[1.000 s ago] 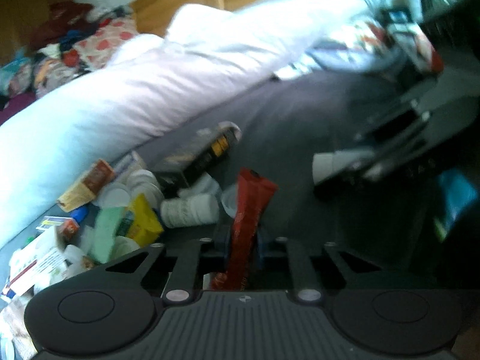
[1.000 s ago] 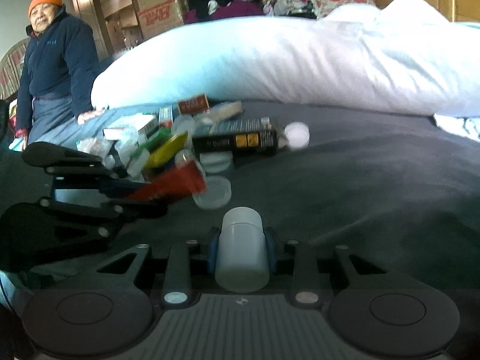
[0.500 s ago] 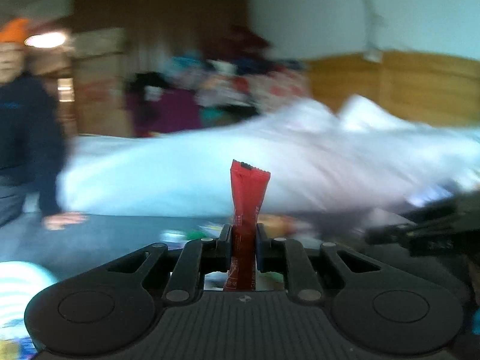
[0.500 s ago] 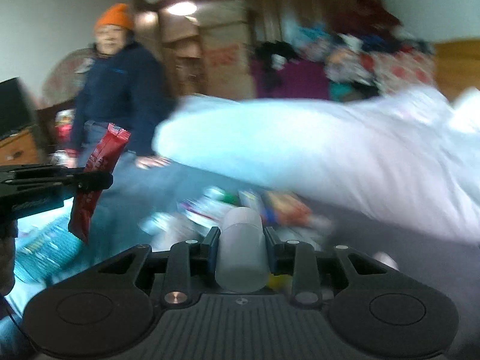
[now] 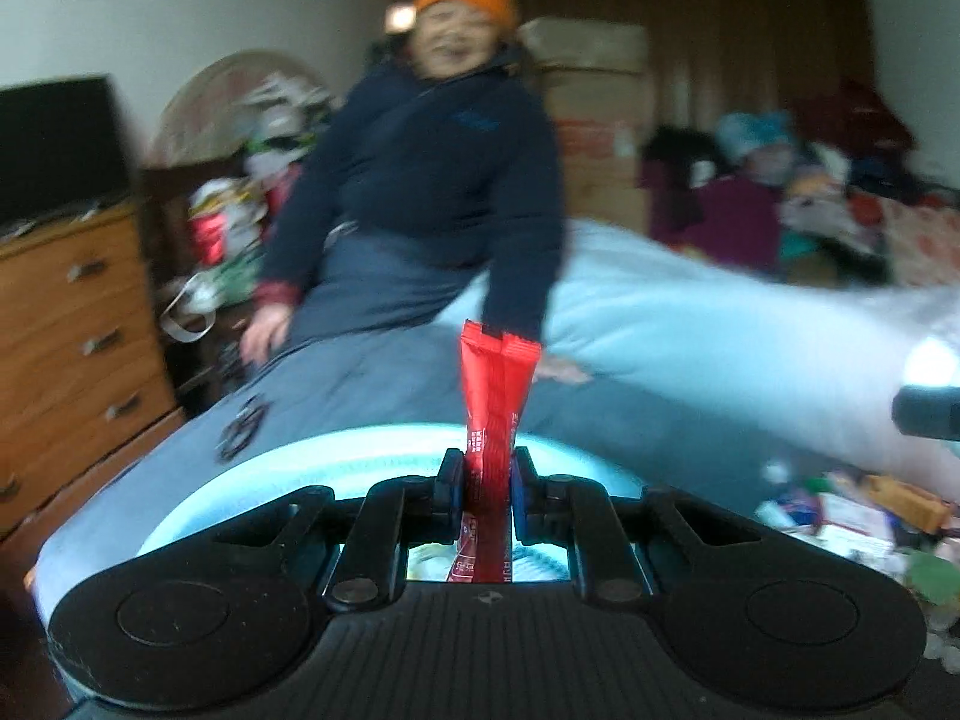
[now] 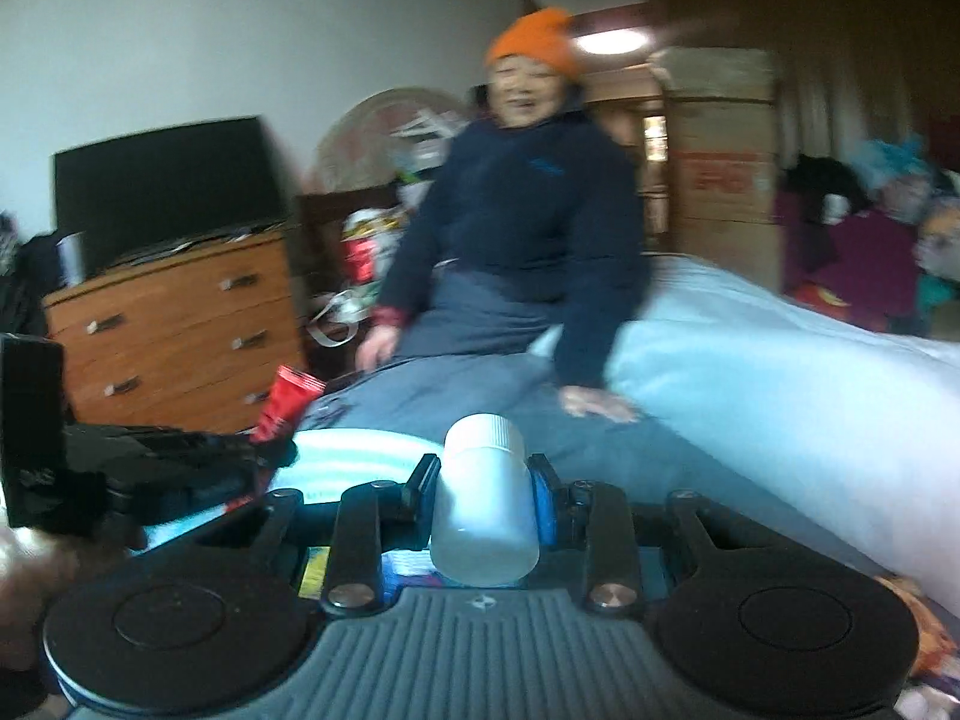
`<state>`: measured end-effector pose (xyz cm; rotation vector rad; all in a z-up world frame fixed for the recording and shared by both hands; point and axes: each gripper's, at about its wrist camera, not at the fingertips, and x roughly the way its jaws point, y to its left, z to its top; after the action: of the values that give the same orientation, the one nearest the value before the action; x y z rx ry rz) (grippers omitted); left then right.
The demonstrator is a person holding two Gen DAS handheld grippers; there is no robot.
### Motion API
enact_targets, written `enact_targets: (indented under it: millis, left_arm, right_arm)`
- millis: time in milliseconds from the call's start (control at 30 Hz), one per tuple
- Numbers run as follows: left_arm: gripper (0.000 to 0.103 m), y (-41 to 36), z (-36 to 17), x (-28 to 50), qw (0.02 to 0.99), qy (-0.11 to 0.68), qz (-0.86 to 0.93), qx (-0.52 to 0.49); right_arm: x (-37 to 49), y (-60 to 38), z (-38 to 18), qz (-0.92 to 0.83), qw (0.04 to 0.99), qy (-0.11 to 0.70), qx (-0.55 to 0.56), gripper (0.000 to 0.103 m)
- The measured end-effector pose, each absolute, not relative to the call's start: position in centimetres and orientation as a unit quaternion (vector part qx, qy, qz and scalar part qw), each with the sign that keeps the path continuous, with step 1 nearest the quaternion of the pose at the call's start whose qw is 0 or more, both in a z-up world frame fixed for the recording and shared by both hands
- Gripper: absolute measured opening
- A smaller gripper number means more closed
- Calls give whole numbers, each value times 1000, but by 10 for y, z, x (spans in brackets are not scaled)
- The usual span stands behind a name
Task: Organize objects
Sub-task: 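Carry the red packet and white cap over the basket and lower them, then open both tools to drop the packet and cap into the basket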
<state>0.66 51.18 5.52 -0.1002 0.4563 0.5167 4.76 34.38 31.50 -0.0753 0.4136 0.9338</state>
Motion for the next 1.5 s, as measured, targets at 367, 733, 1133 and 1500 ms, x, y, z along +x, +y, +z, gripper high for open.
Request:
enact_targets:
  millis: [367, 733, 1133, 1500]
  left_arm:
    - [17, 570, 46, -24, 928, 235, 275, -88]
    - [17, 586, 34, -21, 927, 239, 271, -96]
    - [17, 593, 27, -20, 926, 244, 269, -101]
    - [20, 586, 29, -16, 926, 246, 269, -98]
  right_arm:
    - [15, 449, 312, 482, 843, 229, -70, 33]
    - [28, 467, 300, 478, 841, 243, -73, 33]
    - [31, 480, 295, 480, 837, 252, -74, 33]
    - [30, 478, 295, 474, 841, 252, -68, 33]
